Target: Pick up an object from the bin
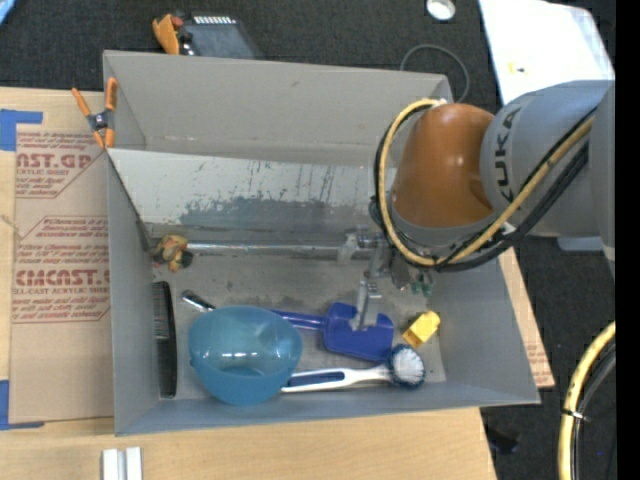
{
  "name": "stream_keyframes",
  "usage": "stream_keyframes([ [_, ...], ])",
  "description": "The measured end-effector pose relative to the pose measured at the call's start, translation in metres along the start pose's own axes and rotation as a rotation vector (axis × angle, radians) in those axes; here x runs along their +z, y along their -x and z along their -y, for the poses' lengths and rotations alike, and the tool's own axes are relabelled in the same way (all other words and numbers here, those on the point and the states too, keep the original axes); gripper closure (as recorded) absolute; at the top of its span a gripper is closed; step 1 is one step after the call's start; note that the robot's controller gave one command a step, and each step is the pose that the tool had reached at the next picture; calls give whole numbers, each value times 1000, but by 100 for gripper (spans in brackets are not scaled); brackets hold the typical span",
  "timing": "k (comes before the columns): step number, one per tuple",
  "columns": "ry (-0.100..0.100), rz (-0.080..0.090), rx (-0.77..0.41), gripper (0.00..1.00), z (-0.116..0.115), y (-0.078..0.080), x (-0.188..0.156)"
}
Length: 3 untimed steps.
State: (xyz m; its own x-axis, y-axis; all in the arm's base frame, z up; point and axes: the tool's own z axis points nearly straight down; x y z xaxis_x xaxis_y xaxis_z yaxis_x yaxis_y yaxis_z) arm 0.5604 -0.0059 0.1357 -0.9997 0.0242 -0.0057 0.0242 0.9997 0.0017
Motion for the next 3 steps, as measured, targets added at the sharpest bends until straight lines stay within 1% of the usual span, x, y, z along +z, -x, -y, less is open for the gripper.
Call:
stream_keyframes([
  [1,0,0,25,0,-2,-18,11],
  [2,0,-3,33,0,0,-29,29],
  [3,1,4,65,0,16,-29,68],
])
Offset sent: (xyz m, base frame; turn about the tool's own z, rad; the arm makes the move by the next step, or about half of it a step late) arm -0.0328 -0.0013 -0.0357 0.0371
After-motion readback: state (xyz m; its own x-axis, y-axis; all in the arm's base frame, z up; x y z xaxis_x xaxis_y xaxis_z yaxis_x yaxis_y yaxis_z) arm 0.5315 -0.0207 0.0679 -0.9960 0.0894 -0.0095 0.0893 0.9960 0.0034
